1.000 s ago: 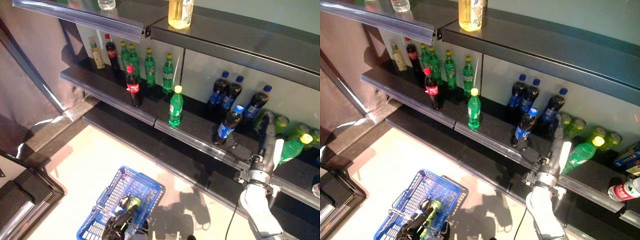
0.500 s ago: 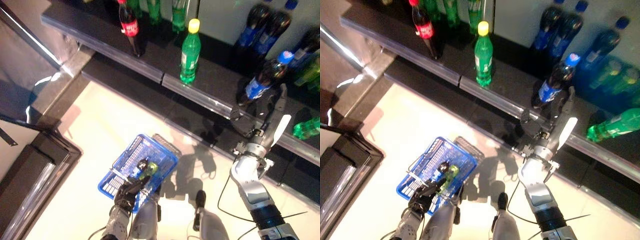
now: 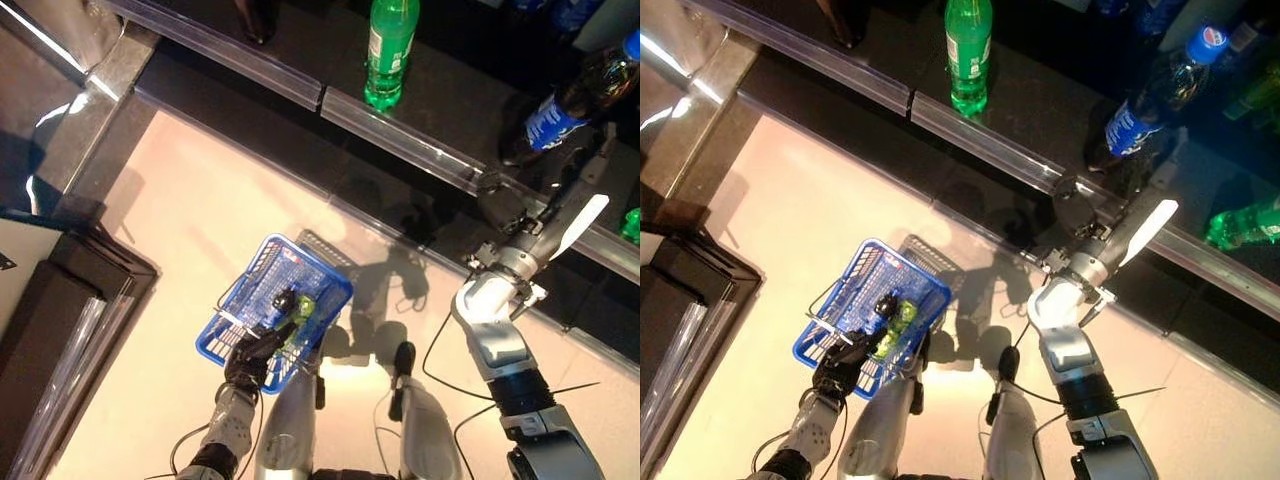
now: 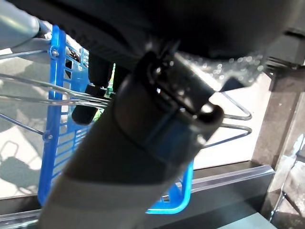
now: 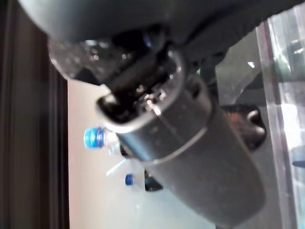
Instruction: Pick up the drink and place into the basket.
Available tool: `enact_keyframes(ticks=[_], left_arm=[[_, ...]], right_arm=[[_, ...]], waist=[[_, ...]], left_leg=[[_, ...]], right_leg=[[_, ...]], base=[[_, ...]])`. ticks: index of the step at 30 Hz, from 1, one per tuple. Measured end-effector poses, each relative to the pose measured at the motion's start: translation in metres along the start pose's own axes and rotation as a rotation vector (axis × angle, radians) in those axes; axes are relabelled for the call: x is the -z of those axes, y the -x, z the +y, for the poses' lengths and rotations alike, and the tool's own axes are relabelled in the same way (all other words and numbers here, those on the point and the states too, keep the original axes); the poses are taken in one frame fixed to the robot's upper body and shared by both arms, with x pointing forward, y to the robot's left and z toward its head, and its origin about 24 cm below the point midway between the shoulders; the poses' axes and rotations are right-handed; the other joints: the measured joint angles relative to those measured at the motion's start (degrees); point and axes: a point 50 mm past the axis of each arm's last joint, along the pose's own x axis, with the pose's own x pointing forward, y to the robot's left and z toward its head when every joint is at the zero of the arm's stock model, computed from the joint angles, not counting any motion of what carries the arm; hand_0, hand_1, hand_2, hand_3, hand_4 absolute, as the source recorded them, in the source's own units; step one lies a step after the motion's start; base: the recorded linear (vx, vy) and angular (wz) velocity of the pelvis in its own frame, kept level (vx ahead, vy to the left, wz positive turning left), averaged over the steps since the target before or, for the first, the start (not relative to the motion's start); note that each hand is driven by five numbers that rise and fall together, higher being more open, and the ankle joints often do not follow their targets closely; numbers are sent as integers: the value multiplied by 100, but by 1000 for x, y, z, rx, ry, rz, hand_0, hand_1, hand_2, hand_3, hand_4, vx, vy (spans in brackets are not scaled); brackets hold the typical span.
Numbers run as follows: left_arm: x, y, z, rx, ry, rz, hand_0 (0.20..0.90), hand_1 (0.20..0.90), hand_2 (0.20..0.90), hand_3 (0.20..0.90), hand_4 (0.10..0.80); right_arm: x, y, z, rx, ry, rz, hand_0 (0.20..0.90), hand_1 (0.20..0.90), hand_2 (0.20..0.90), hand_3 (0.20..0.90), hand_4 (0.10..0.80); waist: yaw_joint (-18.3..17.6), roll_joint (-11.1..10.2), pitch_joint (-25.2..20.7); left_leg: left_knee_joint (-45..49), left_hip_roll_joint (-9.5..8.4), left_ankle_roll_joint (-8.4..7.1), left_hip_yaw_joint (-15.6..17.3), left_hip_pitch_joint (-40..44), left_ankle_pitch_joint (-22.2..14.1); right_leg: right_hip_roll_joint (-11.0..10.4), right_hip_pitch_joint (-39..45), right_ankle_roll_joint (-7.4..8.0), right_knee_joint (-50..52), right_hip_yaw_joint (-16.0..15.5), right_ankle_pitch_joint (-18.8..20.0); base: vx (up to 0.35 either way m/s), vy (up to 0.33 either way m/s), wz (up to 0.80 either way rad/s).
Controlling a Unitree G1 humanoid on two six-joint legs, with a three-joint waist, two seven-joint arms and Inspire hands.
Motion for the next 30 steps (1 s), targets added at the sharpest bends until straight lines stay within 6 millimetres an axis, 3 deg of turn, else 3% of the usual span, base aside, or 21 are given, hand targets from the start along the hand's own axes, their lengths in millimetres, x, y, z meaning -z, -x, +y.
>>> enact_keyframes(ticks=[15,30], left_arm=[[1,-2,-4,20,-31,18,300,300,300,200,100],[-2,-5,-11,39,-29,17,300,300,300,200,100]], right_arm=[[-11,-19,11,86,-81,47,900,900,900,900,800],[-29,-48,37,94,-194,127,900,900,900,900,800]], waist=[[17,-1,30],[177,15,39]], left_leg=[[71,-6,6,31,-191,-1],[76,-71,52,93,-390,39]], right_leg=[[-6,-254,-1,108,138,1],[-67,-566,13,291,149,-20]], base=[[-1,3,-2],[-3,4,-1]])
